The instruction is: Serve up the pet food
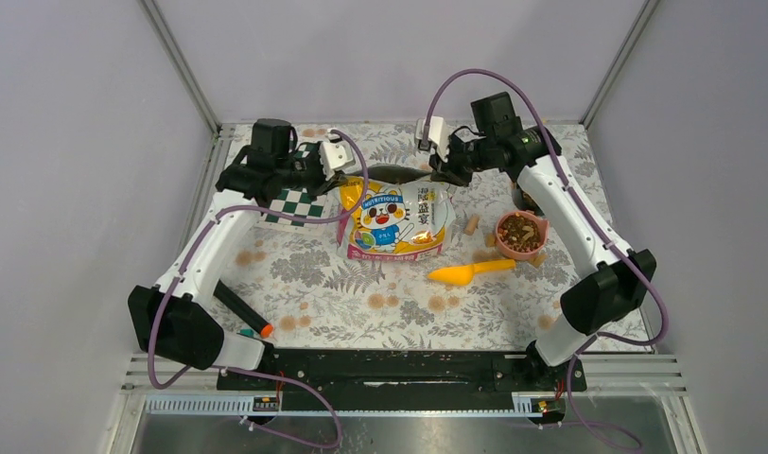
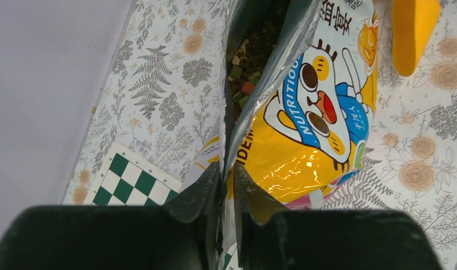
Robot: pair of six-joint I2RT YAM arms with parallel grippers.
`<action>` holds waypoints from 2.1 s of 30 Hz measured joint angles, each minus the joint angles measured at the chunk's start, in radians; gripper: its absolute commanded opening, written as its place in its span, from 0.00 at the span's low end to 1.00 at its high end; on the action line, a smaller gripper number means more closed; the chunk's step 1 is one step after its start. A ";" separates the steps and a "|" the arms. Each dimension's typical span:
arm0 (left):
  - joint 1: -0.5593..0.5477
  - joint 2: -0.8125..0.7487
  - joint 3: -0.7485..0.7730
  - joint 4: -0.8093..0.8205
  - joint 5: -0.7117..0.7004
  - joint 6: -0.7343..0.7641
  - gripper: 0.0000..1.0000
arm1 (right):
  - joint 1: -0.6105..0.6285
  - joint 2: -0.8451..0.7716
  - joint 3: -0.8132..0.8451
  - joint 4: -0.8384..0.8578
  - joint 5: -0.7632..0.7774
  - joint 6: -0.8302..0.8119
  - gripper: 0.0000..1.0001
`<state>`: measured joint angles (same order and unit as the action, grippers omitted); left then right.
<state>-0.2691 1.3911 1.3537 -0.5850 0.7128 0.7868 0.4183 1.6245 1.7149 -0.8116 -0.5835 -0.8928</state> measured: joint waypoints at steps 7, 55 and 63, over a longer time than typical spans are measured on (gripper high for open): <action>-0.020 0.006 0.016 -0.027 -0.060 0.041 0.00 | 0.001 0.029 0.055 -0.053 0.007 -0.040 0.00; -0.121 0.065 0.073 -0.002 -0.120 0.055 0.03 | 0.101 0.034 0.053 0.006 0.085 -0.034 0.14; -0.122 0.065 0.071 0.004 -0.118 0.046 0.10 | 0.101 0.037 0.053 0.018 0.093 -0.031 0.07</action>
<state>-0.3908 1.4559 1.4246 -0.5808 0.5949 0.8326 0.5194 1.6619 1.7676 -0.7940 -0.4900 -0.9237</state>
